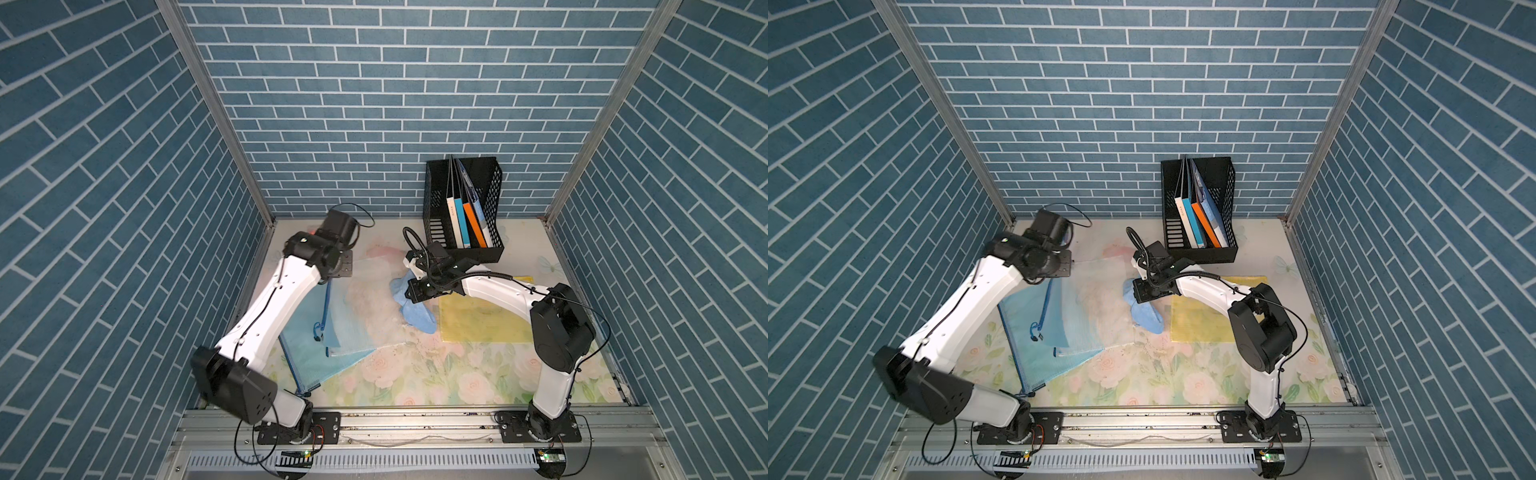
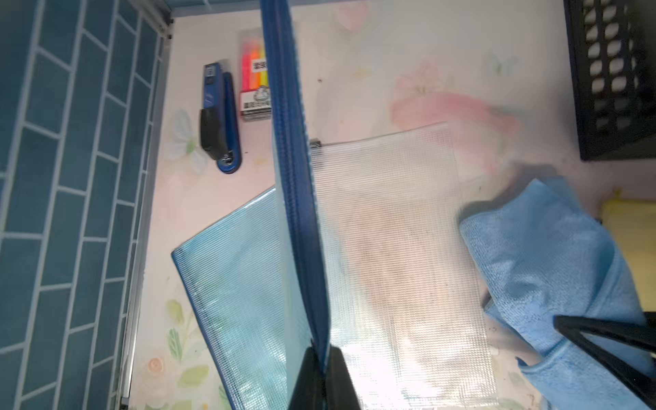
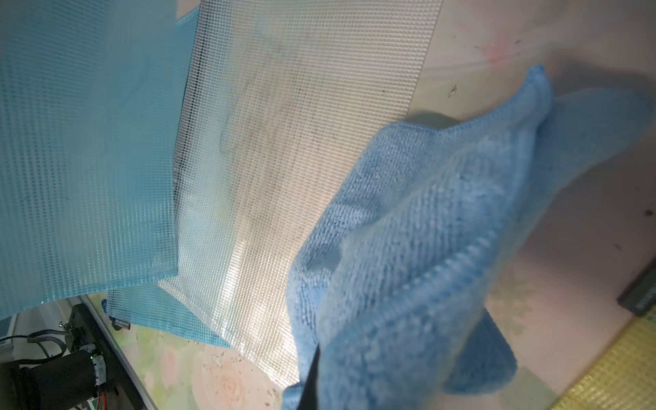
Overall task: Wipe the document bag
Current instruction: Adjust the document bag.
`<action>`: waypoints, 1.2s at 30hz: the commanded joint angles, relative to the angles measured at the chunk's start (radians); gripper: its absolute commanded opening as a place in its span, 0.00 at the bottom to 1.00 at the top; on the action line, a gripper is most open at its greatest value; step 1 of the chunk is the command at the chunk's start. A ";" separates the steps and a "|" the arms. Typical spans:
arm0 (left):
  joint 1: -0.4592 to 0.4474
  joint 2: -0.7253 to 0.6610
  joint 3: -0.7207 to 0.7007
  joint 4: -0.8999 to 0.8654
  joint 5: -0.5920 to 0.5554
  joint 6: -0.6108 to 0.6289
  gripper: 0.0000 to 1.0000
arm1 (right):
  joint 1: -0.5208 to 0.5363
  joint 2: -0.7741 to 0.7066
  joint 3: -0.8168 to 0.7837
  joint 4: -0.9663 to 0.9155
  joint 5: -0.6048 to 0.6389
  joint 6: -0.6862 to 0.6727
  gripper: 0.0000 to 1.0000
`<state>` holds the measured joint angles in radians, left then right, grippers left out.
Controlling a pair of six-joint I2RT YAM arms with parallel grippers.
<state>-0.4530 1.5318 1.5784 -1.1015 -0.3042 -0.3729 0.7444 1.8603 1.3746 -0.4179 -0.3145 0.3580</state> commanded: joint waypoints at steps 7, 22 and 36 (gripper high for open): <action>-0.191 0.200 -0.009 0.105 -0.012 -0.178 0.00 | -0.071 -0.120 -0.147 0.030 0.008 0.048 0.08; -0.243 0.238 -0.175 0.589 0.306 -0.357 0.00 | -0.129 -0.428 -0.273 0.040 0.072 0.043 0.08; -0.271 0.346 -0.241 0.863 0.441 -0.484 0.00 | -0.132 -0.590 -0.260 -0.117 0.299 -0.052 0.07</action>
<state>-0.7082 1.8488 1.3457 -0.3225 0.0978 -0.8127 0.6159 1.3052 1.1061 -0.4808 -0.0891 0.3504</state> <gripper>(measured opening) 0.058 0.085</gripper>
